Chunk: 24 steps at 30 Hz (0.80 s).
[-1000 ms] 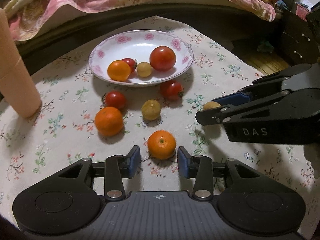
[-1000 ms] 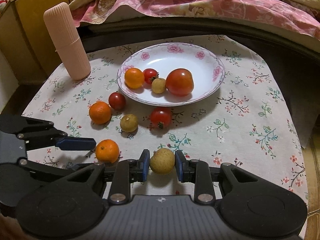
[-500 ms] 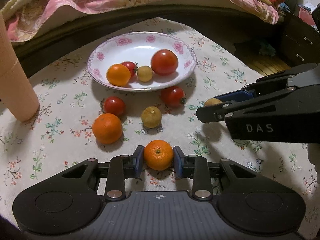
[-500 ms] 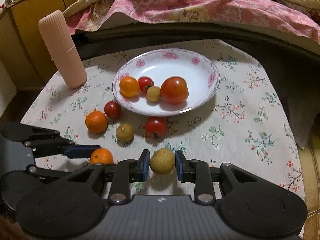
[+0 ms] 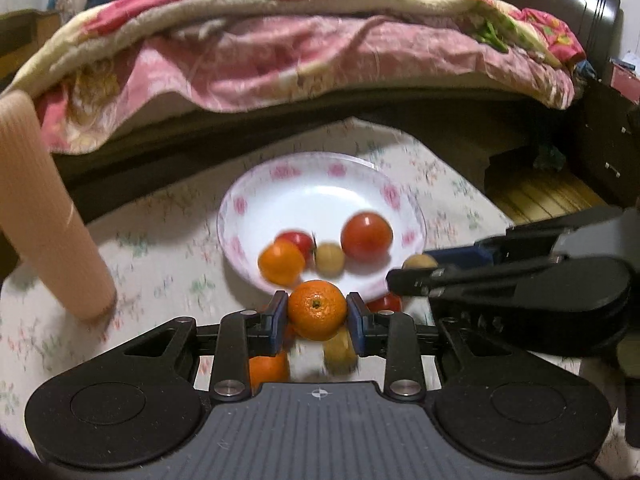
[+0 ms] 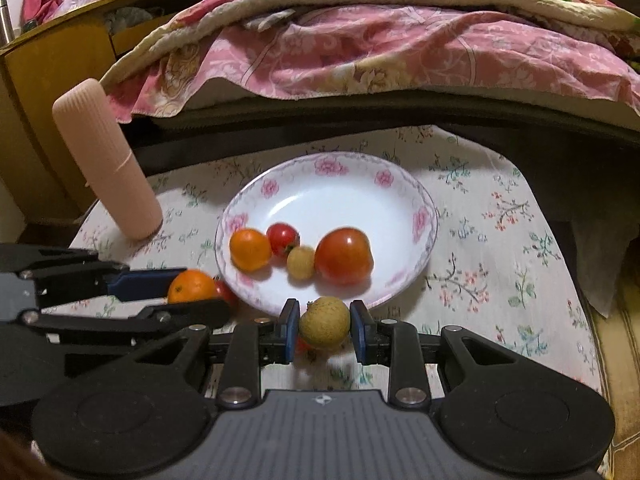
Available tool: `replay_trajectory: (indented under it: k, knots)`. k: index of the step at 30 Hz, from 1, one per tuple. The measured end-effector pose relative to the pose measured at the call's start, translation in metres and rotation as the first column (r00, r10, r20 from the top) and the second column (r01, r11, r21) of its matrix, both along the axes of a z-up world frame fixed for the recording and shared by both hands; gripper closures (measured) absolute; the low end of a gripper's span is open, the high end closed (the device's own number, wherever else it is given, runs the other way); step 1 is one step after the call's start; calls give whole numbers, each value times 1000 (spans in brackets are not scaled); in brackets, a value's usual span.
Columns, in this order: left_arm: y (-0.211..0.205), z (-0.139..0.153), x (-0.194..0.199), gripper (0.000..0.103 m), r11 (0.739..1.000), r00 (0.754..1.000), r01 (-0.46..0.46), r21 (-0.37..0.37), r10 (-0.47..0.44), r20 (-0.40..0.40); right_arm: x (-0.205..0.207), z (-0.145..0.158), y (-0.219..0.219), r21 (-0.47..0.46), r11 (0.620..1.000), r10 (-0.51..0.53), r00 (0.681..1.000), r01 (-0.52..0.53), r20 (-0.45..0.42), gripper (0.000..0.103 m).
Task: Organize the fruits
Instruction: 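Carry both held fruits over the white bowl and open both tools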
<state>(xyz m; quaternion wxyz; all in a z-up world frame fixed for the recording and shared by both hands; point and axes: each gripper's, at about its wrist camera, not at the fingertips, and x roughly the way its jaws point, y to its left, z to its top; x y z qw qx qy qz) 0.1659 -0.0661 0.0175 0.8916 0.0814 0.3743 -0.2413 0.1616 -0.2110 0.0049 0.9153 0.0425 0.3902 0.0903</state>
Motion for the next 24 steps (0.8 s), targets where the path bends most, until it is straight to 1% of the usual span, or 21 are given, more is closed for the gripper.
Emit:
replay_trajectory:
  k: [3, 5, 14, 18, 24]
  knots:
    - [-3, 2, 9, 64, 1000, 1000, 0, -10, 0, 12, 9, 2, -5, 18, 999, -26, 1000, 26, 6, 72]
    - [-6, 1, 14, 64, 1000, 1000, 3, -1, -3, 18, 16, 1, -8, 32, 999, -35, 999, 35, -1, 72]
    - [-7, -13, 31, 65, 1000, 1000, 1, 12, -1, 6, 38, -13, -7, 9, 999, -32, 999, 32, -17, 72]
    - [-10, -15, 40, 65, 1000, 1000, 1, 27, -1, 19, 49, -17, -10, 24, 999, -40, 999, 41, -24, 72]
    - [-12, -18, 51, 65, 1000, 1000, -4, 25, 3, 30, 59, -23, -10, 37, 998, -54, 998, 55, -13, 72]
